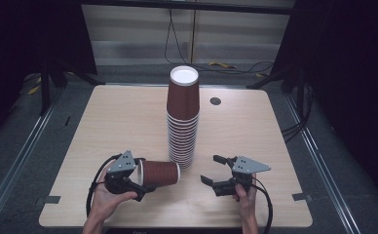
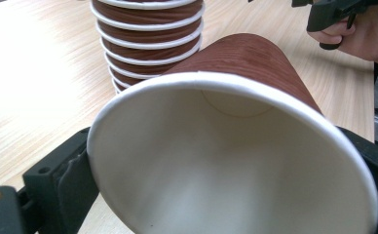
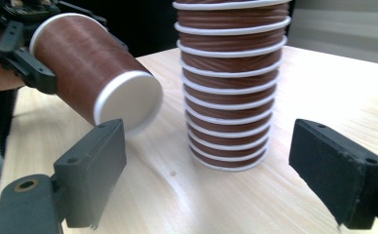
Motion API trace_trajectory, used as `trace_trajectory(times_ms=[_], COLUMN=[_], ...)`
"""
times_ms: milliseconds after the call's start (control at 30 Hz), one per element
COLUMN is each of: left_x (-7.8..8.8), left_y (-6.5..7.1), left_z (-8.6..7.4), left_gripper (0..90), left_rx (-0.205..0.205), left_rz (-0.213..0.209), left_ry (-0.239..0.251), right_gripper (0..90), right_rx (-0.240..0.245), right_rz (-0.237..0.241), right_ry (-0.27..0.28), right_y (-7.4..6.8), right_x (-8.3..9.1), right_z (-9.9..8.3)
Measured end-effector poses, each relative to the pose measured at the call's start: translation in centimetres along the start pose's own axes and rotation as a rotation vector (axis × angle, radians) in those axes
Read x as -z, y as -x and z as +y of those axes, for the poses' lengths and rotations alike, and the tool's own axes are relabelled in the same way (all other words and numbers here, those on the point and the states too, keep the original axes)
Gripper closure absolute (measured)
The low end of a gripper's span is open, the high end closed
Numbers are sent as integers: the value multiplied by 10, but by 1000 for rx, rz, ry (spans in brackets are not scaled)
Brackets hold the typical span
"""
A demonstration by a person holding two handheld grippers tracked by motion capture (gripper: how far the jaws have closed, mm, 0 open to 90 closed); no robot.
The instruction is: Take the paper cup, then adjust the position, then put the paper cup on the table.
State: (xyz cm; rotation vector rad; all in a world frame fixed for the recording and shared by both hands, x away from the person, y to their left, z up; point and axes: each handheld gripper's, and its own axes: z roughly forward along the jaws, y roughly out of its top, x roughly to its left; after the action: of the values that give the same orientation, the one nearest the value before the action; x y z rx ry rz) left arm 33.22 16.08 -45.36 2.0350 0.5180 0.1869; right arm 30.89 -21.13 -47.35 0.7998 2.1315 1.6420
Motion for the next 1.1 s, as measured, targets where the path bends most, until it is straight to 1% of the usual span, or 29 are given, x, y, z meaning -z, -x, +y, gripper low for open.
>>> trace_trajectory(times_ms=[33,67,100,133,233,267,300,333,367,500,533,633,667,700,800,867,900,933,967,1000,1033,1067,1100], left_x=[2,3,6,8,13,15,17,18,19,22,23,25,25,26,28,28,28,29,29,31,31,32,33], left_y=[-2,-3,-5,-7,-13,-15,-17,-19,-21,-29,-32,-37,-39,-40,-43,-46,-48,-50,-50,-52,-53,-54,-56], left_z=[0,0,0,0,-1,-1,-2,-2,-2,0,2,4,5,5,6,7,9,12,13,14,15,16,18], left_gripper=[35,35,35,35,34,34,34,34,34,34,34,34,34,33,33,33,33,33,32,32,32,32,32], left_rx=[4,12,14,17,31,37,43,47,54,69,64,77,70,72,77,80,81,80,79,83,92,73,76], left_rz=[9,12,18,29,62,68,81,92,98,129,138,137,141,144,149,147,164,185,188,175,176,183,198], left_ry=[-1,2,-2,-3,-14,-20,-24,-33,-35,-53,-66,-66,-75,-82,-84,-91,-106,-128,-141,-147,-149,-165,-180], right_gripper=[132,132,132,132,131,131,131,132,132,132,131,131,132,132,132,132,132,133,133,133,133,133,133], right_rx=[2,7,21,28,35,29,29,25,17,-20,-18,-22,-22,-22,-31,-36,-39,-37,-40,-42,-44,-42,-41], right_rz=[-17,-48,-98,-132,-176,-218,-218,-247,-263,-310,-323,-349,-370,-382,-395,-400,-404,-412,-415,-425,-435,-446,-456], right_ry=[7,13,10,15,21,36,36,43,49,61,62,72,77,82,93,91,88,97,97,99,106,113,121], right_y=[0,-1,-3,-5,-5,-6,-6,-6,-5,-2,-2,-2,-2,-3,-2,-2,-2,-2,-2,-2,-3,-3,-3], right_x=[1,2,3,3,5,6,6,6,7,9,9,9,9,9,10,10,10,9,9,9,9,10,10], right_z=[-1,-2,-2,-2,-2,-3,-3,-5,-7,-12,-12,-12,-12,-13,-16,-17,-18,-19,-20,-21,-22,-23,-24])
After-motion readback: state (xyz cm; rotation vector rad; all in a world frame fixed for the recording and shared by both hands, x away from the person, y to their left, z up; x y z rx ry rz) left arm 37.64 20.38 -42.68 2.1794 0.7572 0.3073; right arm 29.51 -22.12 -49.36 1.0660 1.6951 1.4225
